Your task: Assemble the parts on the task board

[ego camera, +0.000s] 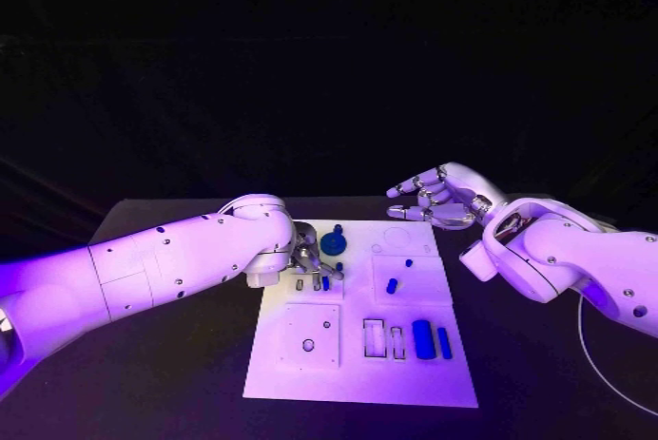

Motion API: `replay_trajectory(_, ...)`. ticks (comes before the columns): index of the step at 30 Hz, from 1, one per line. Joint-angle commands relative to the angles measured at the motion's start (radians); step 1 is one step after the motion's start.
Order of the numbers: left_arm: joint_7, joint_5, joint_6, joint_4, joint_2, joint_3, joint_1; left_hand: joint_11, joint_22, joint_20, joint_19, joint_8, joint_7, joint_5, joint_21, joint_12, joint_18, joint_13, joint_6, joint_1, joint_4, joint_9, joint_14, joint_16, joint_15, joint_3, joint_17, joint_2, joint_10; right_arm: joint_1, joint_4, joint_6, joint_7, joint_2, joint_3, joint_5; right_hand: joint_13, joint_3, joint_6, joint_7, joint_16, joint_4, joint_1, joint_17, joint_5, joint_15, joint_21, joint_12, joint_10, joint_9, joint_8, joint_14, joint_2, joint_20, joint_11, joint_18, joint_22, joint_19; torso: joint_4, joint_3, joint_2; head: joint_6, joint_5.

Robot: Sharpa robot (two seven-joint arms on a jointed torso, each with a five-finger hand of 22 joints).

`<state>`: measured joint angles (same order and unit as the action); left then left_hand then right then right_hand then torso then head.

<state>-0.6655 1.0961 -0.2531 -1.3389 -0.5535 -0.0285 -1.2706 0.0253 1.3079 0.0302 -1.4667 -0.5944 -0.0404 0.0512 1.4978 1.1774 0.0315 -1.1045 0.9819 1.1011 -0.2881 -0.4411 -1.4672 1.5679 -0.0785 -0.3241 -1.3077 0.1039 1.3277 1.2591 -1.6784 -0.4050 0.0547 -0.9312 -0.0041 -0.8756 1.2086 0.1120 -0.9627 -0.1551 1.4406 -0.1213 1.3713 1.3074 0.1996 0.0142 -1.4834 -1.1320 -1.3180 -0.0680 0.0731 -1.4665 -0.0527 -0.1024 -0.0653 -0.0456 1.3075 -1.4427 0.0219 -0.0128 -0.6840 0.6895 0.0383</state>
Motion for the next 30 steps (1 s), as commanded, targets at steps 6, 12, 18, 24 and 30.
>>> replay_trajectory(6, -0.005, 0.018, -0.015, 0.007, 0.008, -0.001, -0.001, 0.002, 0.162, -0.007, -0.056, -0.015, -0.002, -0.004, 0.004, 0.004, -0.007, -0.003, -0.015, 0.019, 0.003, -0.014, -0.104, 0.003, -0.007, -0.007, -0.263, 0.015, 0.004, 0.000, 0.008, 0.019, -0.009, 0.006, -0.001, -0.002, -0.001, -0.001, 0.004, -0.002, -0.006, -0.002, 0.002, 0.073, 0.004, -0.007, 0.006, 0.006, 0.005, 0.000, 0.003, -0.062, 0.010, 0.000, -0.003, -0.002, 0.068, 0.008, -0.0009, -0.0009, 0.001, 0.006, -0.001)
replay_trajectory(12, -0.004, 0.016, -0.009, 0.008, 0.011, -0.001, -0.001, 0.001, 0.166, -0.006, -0.057, -0.027, -0.003, -0.003, 0.006, 0.003, -0.007, -0.004, -0.026, 0.057, 0.011, -0.033, -0.104, 0.003, -0.006, 0.003, -0.263, 0.034, 0.003, -0.001, 0.015, 0.024, -0.015, 0.012, -0.002, -0.003, 0.000, -0.002, 0.005, -0.002, -0.007, -0.003, 0.002, 0.072, 0.007, -0.007, 0.007, 0.005, 0.005, 0.000, 0.003, -0.062, 0.012, 0.000, -0.003, -0.002, 0.067, 0.008, 0.0000, -0.0012, 0.001, 0.008, 0.000)
replay_trajectory(18, -0.003, 0.003, -0.011, 0.011, 0.016, -0.001, -0.001, 0.000, 0.168, -0.004, -0.057, -0.037, -0.004, -0.002, 0.007, 0.002, -0.008, -0.005, -0.038, 0.099, 0.022, -0.053, -0.104, 0.003, -0.005, 0.024, -0.263, 0.049, 0.003, -0.001, 0.019, 0.027, -0.018, 0.016, -0.003, -0.003, -0.001, -0.003, 0.005, -0.003, -0.009, -0.002, 0.004, 0.070, 0.023, -0.007, 0.007, 0.005, 0.008, 0.000, 0.003, -0.061, 0.016, 0.000, -0.003, -0.002, 0.066, 0.009, -0.0001, -0.0018, 0.000, 0.012, -0.001)
replay_trajectory(24, -0.003, -0.002, -0.014, 0.018, 0.024, -0.001, -0.001, 0.000, 0.168, -0.004, -0.057, -0.038, -0.004, -0.002, 0.007, 0.002, -0.007, -0.006, -0.039, 0.103, 0.023, -0.056, -0.104, 0.003, -0.005, 0.026, -0.263, 0.050, 0.003, -0.001, 0.021, 0.031, -0.022, 0.018, -0.003, -0.005, -0.001, -0.003, 0.005, -0.003, -0.010, -0.002, 0.004, 0.070, 0.026, -0.007, 0.008, 0.005, 0.008, 0.000, 0.003, -0.061, 0.017, 0.000, -0.003, -0.003, 0.065, 0.010, 0.0007, -0.0010, -0.001, 0.015, -0.002)
replay_trajectory(30, -0.003, -0.002, -0.016, 0.020, 0.028, -0.001, -0.001, 0.000, 0.169, -0.004, -0.058, -0.038, -0.004, -0.002, 0.008, 0.003, -0.008, -0.007, -0.039, 0.104, 0.023, -0.056, -0.104, 0.003, -0.005, 0.027, -0.263, 0.050, 0.004, -0.002, 0.022, 0.033, -0.024, 0.019, -0.004, -0.006, -0.001, -0.003, 0.005, -0.003, -0.010, -0.001, 0.004, 0.069, 0.028, -0.007, 0.008, 0.004, 0.008, 0.000, 0.003, -0.061, 0.017, 0.000, -0.003, -0.003, 0.064, 0.010, -0.0007, -0.0016, 0.000, 0.019, -0.004)
